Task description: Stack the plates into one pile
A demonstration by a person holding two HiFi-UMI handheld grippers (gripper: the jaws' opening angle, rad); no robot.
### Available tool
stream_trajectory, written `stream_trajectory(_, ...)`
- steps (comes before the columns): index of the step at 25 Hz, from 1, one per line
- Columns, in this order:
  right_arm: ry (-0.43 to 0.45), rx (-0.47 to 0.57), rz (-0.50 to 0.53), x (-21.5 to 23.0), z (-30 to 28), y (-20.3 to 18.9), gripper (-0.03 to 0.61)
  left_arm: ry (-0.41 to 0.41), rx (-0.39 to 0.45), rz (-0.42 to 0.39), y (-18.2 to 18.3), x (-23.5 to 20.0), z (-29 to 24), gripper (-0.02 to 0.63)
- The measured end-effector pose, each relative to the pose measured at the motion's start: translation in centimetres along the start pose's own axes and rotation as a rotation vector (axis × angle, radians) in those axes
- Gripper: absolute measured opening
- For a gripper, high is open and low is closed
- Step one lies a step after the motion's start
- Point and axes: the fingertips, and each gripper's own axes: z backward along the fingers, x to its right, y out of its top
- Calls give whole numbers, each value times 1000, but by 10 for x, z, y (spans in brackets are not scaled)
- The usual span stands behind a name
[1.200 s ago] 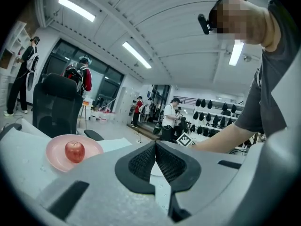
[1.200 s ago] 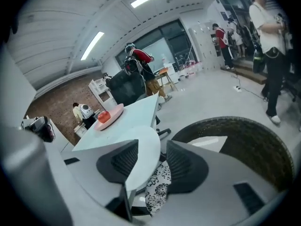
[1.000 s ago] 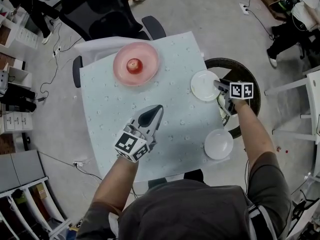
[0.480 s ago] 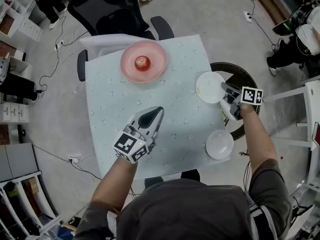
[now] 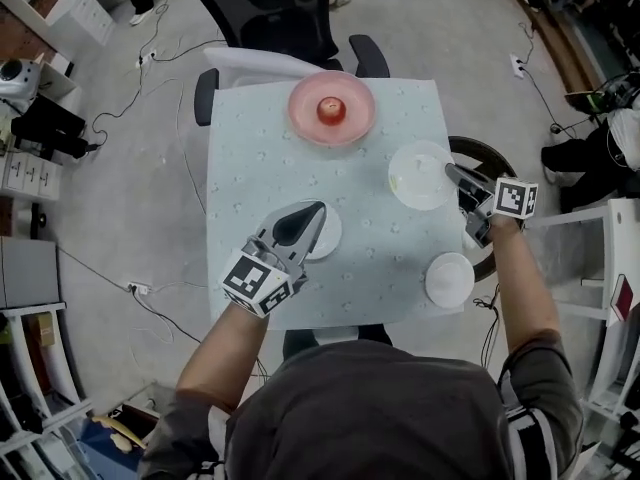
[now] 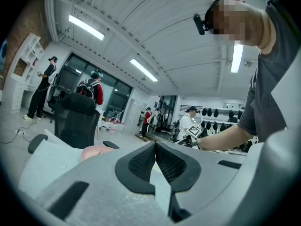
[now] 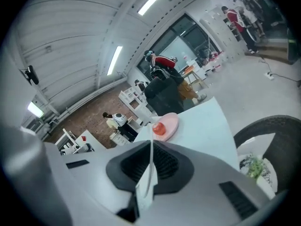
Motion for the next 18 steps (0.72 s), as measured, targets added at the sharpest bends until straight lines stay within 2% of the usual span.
stream_trajectory(9, 145, -153, 49, -115, -95, -59, 5, 116, 32, -36, 16, -31, 98, 6)
stream_trajectory(13, 162, -244, 47, -135, -136, -103, 5, 164, 41, -19, 13, -48, 135, 6)
stream_trajectory(18, 148, -337, 31, -137, -174, -153, 5, 197, 36, 0, 2, -68, 170, 6)
